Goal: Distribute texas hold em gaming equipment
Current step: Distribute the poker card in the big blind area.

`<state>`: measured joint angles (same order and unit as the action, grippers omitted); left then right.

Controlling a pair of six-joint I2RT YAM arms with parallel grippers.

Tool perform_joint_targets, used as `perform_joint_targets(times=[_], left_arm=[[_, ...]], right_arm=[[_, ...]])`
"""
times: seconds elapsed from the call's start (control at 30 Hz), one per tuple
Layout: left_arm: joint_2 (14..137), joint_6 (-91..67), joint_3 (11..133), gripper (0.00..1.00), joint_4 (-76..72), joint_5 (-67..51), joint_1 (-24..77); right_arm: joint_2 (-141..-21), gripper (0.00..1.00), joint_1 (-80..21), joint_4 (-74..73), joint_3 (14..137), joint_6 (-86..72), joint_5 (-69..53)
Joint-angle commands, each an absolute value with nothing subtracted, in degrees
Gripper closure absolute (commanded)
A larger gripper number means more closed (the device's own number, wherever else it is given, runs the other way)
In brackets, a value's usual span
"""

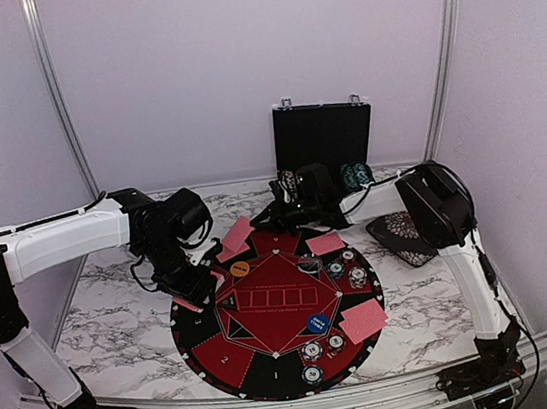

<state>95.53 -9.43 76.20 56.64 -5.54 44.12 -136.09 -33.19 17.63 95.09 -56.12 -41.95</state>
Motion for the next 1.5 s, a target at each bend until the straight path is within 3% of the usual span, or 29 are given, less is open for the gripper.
perform_joint_targets(times=[0.0, 0.67, 0.97, 1.47], left_arm=[[93.1, -9.1, 76.0, 0.5, 55.9, -6.2, 43.8], [93.2, -8.7, 75.6, 0.5, 55.9, -6.4, 43.7], [93.1, -8.8, 75.6, 0.5, 55.9, -6.6, 43.7], [93.5, -8.9, 75.9, 0.5, 55.9, -7.1, 43.7]], right_arm=[[-138.8, 1.0, -32.8, 16.6, 98.7, -55.5, -40.1], [-143.9, 0.98, -35.5, 8.0, 106.8, -50.3, -34.9], [-143.1, 0.9, -37.0, 0.5, 108.4, -44.7, -30.2], [-138.5, 0.63, -37.4, -5.0, 106.1, -40.2, -25.1]])
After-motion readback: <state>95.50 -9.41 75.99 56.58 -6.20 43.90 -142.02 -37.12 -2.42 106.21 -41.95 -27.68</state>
